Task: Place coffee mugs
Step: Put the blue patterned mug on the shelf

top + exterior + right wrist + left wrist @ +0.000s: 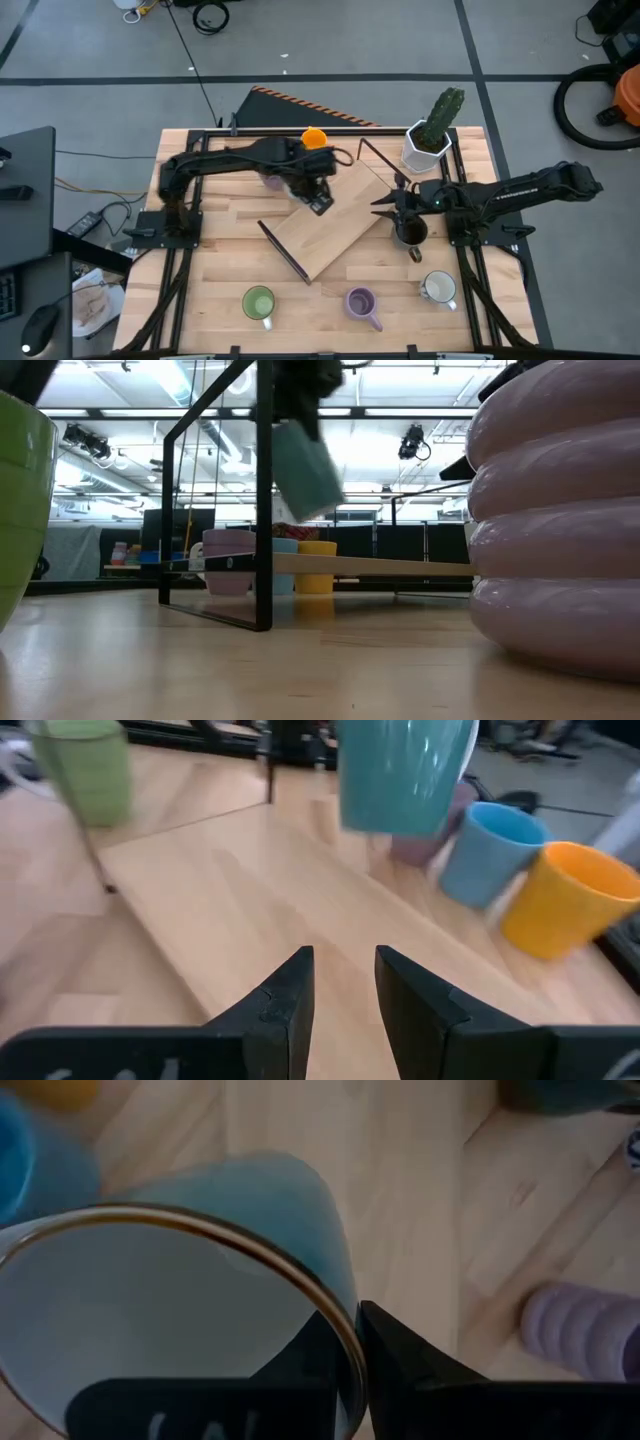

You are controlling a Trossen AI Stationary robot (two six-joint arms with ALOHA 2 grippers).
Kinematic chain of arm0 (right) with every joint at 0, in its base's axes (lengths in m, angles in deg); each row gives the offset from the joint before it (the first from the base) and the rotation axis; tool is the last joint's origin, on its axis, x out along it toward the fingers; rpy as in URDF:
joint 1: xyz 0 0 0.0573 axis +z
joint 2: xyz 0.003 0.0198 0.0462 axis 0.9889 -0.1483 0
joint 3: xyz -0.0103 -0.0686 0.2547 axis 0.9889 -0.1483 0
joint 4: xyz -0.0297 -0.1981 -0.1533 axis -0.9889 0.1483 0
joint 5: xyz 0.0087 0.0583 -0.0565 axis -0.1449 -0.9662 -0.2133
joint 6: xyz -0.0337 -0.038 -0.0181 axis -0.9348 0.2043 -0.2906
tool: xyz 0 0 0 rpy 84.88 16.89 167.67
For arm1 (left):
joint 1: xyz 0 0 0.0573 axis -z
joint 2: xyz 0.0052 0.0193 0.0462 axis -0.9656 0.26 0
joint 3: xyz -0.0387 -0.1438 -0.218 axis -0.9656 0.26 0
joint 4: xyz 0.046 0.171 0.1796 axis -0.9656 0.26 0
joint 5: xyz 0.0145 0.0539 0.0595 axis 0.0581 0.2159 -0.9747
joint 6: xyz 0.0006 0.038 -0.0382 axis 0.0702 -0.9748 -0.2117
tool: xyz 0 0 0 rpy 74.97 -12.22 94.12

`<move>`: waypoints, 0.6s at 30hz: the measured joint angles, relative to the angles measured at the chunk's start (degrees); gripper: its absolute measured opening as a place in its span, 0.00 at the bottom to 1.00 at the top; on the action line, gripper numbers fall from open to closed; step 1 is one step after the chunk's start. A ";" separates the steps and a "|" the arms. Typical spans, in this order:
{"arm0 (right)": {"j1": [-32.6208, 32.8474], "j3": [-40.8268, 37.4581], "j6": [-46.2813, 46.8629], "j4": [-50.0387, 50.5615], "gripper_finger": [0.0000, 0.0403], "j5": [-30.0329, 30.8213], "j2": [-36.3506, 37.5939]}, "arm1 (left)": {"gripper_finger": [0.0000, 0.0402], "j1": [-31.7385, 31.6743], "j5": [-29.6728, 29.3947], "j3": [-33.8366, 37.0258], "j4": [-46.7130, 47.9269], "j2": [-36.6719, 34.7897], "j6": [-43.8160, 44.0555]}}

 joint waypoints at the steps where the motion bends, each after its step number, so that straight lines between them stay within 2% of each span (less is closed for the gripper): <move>1: -0.02 0.04 -0.13 0.63 0.28 1.29 0.47 | 0.08 -0.28 0.18 -2.02 -0.42 1.89 -1.43; 5: -0.02 0.02 0.02 3.42 0.28 5.27 3.91 | 0.08 -1.43 0.01 -9.88 -0.84 8.69 -6.36; 9: 0.61 0.02 0.09 4.31 0.28 5.12 8.95 | 0.08 -2.55 -0.03 -15.48 -1.31 12.86 -9.65; 18: 5.15 -0.01 -0.51 5.90 0.28 2.44 17.87 | 0.08 -3.28 -0.42 -16.35 -9.52 14.04 -12.57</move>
